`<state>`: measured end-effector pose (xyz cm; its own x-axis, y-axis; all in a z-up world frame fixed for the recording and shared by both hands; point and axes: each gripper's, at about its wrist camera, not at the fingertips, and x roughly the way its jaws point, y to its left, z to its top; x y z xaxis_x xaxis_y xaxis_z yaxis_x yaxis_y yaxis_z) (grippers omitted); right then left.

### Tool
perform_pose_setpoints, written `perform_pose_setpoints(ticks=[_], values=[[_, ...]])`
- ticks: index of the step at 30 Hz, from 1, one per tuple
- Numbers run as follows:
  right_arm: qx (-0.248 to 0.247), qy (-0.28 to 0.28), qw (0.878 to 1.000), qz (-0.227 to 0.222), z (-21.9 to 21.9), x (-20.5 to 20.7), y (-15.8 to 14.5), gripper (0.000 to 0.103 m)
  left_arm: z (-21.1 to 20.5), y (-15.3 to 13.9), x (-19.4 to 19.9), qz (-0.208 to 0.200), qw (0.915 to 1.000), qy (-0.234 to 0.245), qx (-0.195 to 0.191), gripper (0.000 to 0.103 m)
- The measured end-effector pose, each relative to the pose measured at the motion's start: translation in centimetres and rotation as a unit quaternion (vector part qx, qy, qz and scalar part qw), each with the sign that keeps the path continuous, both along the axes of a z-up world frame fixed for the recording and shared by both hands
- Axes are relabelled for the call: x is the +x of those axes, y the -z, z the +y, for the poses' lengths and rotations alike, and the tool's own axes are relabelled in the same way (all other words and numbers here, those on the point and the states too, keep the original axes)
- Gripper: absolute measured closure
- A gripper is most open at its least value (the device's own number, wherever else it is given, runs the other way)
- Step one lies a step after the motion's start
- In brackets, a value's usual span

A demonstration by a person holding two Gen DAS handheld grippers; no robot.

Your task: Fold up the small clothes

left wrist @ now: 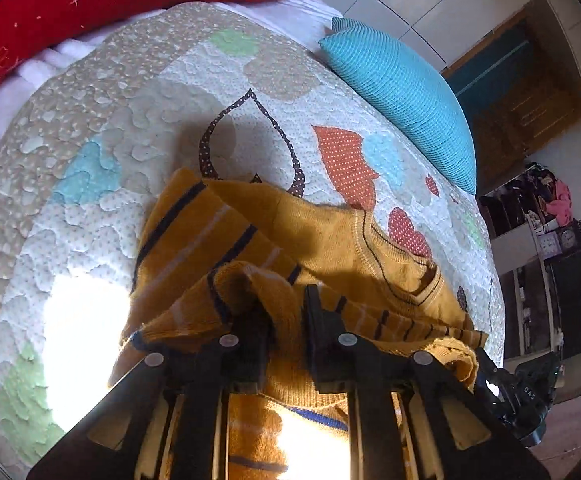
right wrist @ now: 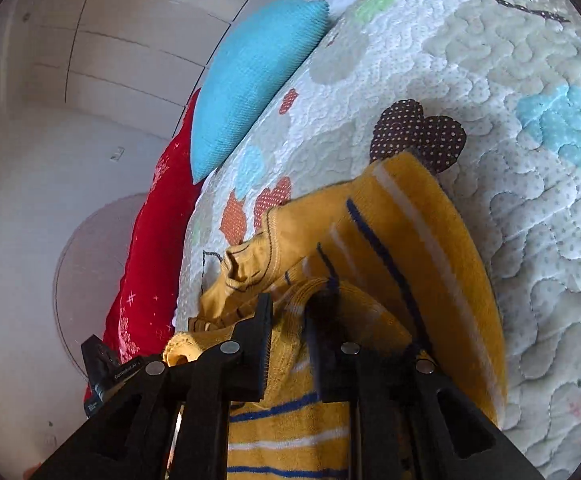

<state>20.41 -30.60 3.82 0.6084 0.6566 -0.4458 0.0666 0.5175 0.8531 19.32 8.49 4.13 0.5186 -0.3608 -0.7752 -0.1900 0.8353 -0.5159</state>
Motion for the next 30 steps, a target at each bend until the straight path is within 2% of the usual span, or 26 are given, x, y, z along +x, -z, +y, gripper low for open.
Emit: perform_pose_setpoints(ticks=[1, 3, 4, 6, 9, 11, 12, 13, 15, 19, 22, 25, 27, 29, 30], values=[[0.001, 0.010, 1.000, -0.001, -0.4, 0.5, 0.1, 0.067, 0.1, 0.1, 0.5, 0.000, 1.0000, 0.002, -0.007, 0.082], [0.017, 0.026, 1.000, -0.003, -1.2, 1.4, 0.3, 0.057, 0.2, 0.3, 1.4, -0.003, 0.9999, 0.003, -0.014, 0.072], [0.023, 0.033, 0.999, -0.002, -1.5, 1.8, 0.4, 0.056, 0.3, 0.4, 1.8, -0.007, 0.9998, 0.001, -0.020, 0.069], [0.013, 0.044, 0.999, 0.002, -1.7, 2.6, 0.3, 0.054, 0.7, 0.5, 2.6, -0.011, 0.9992, -0.008, -0.038, 0.052], [-0.036, 0.042, 0.998, 0.002, -1.1, 3.5, -0.3, 0.054, 1.9, 0.6, 3.4, -0.012, 0.9968, -0.043, -0.066, 0.038], [-0.071, 0.034, 0.997, -0.003, -0.4, 3.7, -1.1, 0.052, 2.7, 0.6, 3.5, -0.006, 0.9954, -0.056, -0.077, 0.038], [-0.089, 0.029, 0.996, -0.008, -0.2, 3.6, -1.6, 0.048, 2.9, 0.5, 3.3, -0.003, 0.9954, -0.057, -0.077, 0.038], [-0.106, 0.028, 0.994, -0.014, -0.1, 3.3, -2.1, 0.042, 3.0, 0.3, 3.0, -0.002, 0.9962, -0.056, -0.067, 0.038], [-0.136, 0.027, 0.990, -0.031, -0.1, 2.2, -3.3, 0.037, 2.9, -0.5, 2.0, -0.005, 0.9986, -0.045, -0.028, 0.038], [-0.205, 0.018, 0.977, -0.045, -0.9, -0.4, -4.8, 0.035, 2.7, -2.4, -1.3, -0.008, 0.9981, -0.020, 0.058, 0.037], [-0.248, 0.019, 0.968, -0.040, -2.9, -2.9, -5.4, 0.035, 3.0, -3.7, -4.5, -0.014, 0.9959, -0.001, 0.090, 0.037], [-0.303, 0.026, 0.952, -0.033, -5.6, -5.5, -6.4, 0.035, 3.1, -5.2, -8.1, -0.017, 0.9916, 0.021, 0.127, 0.036], [-0.354, 0.033, 0.934, -0.029, -7.8, -7.3, -7.4, 0.035, 3.3, -6.4, -10.8, -0.030, 0.9871, 0.030, 0.154, 0.034], [-0.421, 0.043, 0.906, -0.023, -10.0, -9.0, -8.4, 0.034, 3.6, -7.4, -13.5, -0.045, 0.9819, 0.033, 0.181, 0.028], [-0.462, 0.052, 0.885, -0.018, -11.0, -9.9, -9.0, 0.033, 3.8, -7.9, -14.9, -0.052, 0.9793, 0.032, 0.193, 0.027]])
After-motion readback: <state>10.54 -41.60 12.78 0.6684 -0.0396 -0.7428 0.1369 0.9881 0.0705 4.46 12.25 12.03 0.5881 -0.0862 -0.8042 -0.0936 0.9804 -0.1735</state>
